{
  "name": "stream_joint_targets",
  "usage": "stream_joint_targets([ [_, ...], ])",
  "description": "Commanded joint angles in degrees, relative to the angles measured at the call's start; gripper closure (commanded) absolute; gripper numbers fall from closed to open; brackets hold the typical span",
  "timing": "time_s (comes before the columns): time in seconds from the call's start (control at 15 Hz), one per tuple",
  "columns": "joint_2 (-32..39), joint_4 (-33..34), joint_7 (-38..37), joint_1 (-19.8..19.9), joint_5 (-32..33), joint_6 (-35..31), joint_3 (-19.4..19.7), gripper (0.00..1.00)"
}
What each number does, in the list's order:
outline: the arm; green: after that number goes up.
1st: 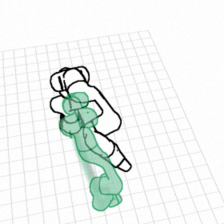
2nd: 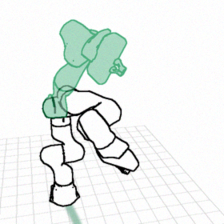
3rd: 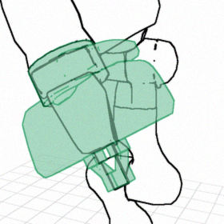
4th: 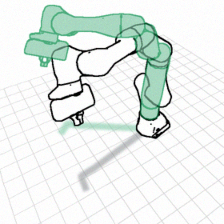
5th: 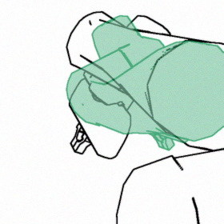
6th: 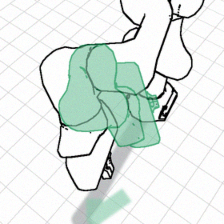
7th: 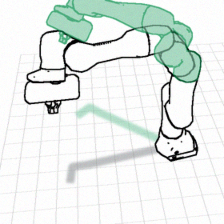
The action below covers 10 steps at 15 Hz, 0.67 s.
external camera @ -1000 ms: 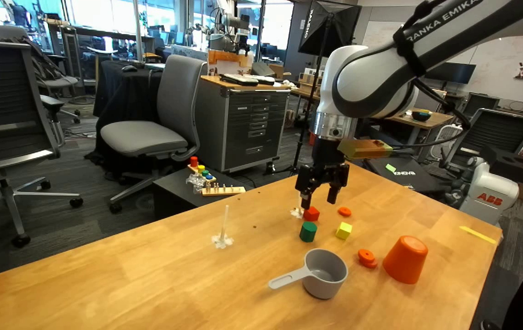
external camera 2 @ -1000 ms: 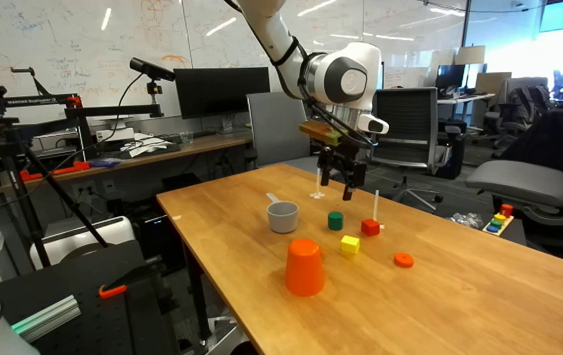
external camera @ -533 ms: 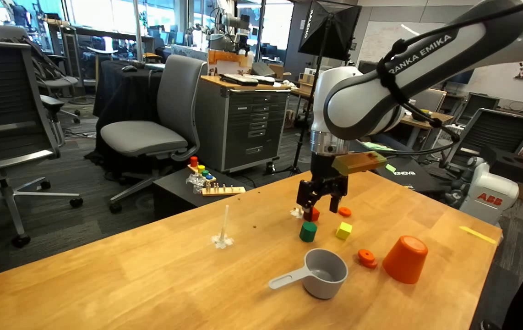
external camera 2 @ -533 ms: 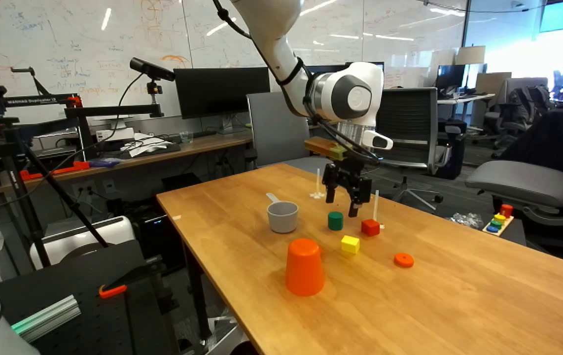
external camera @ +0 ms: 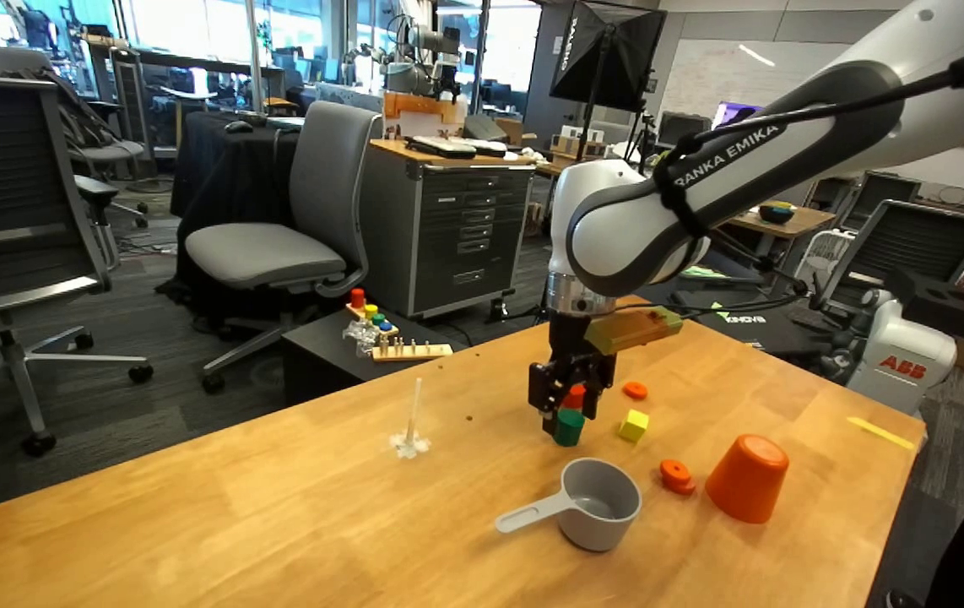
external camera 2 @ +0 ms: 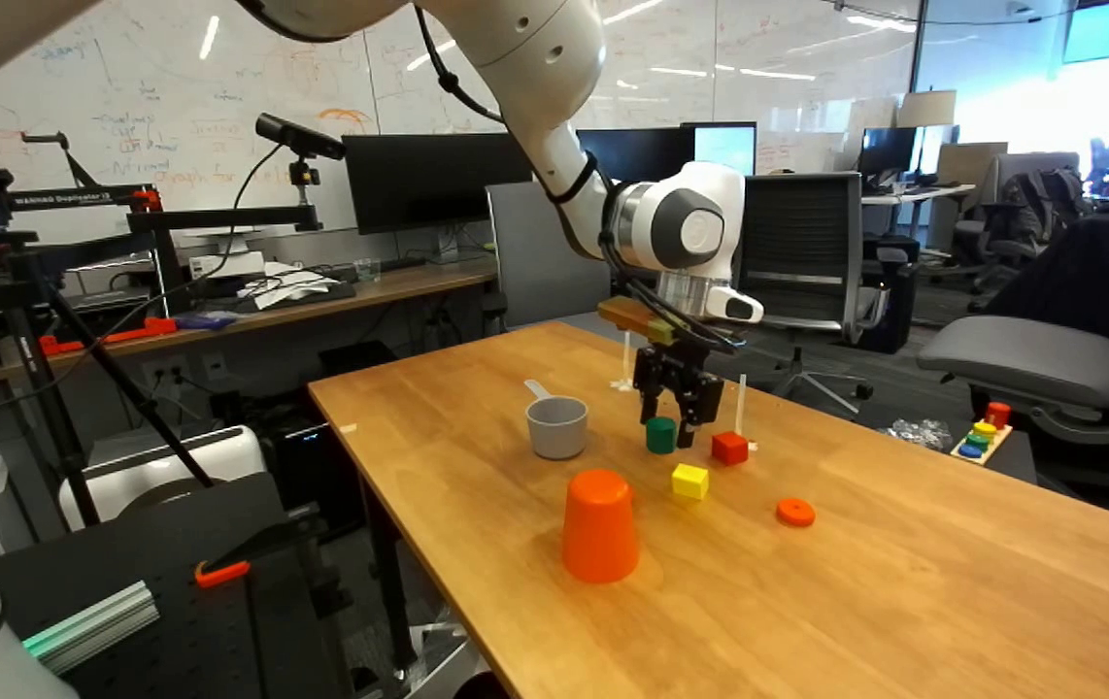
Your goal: Put the blocks in the grey cup
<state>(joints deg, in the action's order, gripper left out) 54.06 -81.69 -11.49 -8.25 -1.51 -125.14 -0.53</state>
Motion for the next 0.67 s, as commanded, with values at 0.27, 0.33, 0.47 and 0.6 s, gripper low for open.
stream_joint_targets([
  [0.27, 0.12, 3.21, 0.26, 1.56, -1.66, 1.68, -0.89, 0.82],
  [0.33, -0.99, 2.66, 0.5, 2.28, -2.82, 1.53, -1.54, 0.82],
  [0.47, -4.1, 0.83, 1.17, 3.44, -5.45, 0.68, -3.08, 0.82],
  [0.6, -7.12, -0.6, 1.74, 3.92, -7.87, 0.09, -4.63, 0.82],
])
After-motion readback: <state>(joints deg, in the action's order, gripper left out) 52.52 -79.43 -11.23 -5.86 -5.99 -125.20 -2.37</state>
